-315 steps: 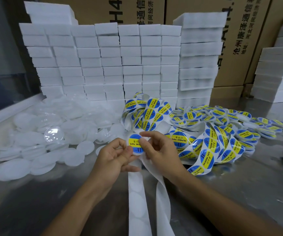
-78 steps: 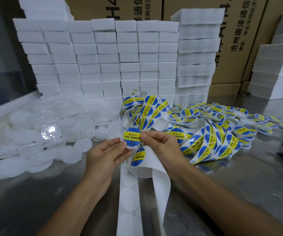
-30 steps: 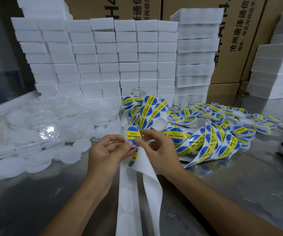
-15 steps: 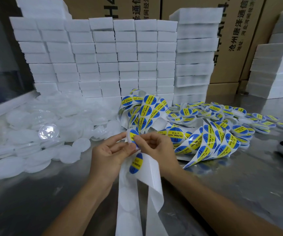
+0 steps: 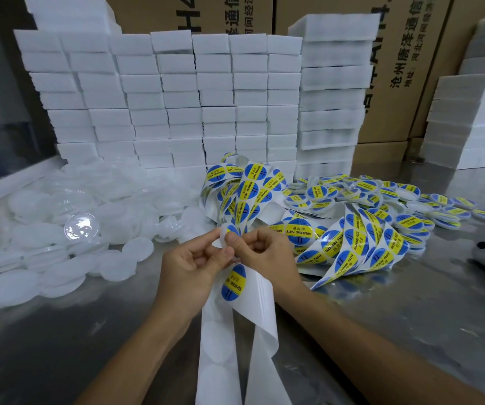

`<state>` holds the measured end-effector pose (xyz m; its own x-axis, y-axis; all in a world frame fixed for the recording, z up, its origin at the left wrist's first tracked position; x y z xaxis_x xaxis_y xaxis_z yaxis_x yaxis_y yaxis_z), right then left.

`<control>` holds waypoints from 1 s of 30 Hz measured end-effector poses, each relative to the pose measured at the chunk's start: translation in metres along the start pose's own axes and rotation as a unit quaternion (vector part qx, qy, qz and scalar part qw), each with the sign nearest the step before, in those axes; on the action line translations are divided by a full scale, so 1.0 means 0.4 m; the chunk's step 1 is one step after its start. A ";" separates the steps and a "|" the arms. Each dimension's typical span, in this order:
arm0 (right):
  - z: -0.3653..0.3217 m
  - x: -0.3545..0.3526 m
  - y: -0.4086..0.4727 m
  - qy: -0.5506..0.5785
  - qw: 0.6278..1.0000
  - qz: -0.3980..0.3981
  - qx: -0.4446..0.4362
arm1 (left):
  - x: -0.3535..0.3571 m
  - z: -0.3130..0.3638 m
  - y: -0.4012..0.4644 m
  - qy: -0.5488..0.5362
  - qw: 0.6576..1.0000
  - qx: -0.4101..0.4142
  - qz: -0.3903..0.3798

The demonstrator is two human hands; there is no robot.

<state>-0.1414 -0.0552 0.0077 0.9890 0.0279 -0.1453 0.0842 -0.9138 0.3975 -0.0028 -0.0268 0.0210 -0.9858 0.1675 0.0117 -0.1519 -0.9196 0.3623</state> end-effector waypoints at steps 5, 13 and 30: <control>-0.002 -0.006 0.005 -0.013 1.000 0.009 0.007 | -0.009 -0.012 0.010 0.082 0.996 0.023 -0.014; -0.002 -0.013 0.005 0.071 0.995 -0.073 -0.002 | -0.026 -0.010 0.017 0.007 1.000 -0.005 0.009; 0.020 -0.026 0.004 0.091 0.994 -0.035 0.045 | -0.013 0.013 -0.010 0.180 0.975 -0.067 -0.113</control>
<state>-0.1526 -0.0603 0.0026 0.9875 0.1575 0.0007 0.1496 -0.9394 0.3086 0.0035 -0.0223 0.0243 -0.8838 0.2571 -0.3908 -0.3516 -0.9161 0.1927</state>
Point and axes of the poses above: each hand's wrist, its own y-axis towards the middle knuckle, its own x-axis out of the palm, z = x × y, the point moved 1 cm from there along y, towards the middle knuckle, and after that the axes turned 10 degrees about -z, right-handed, at the moved point
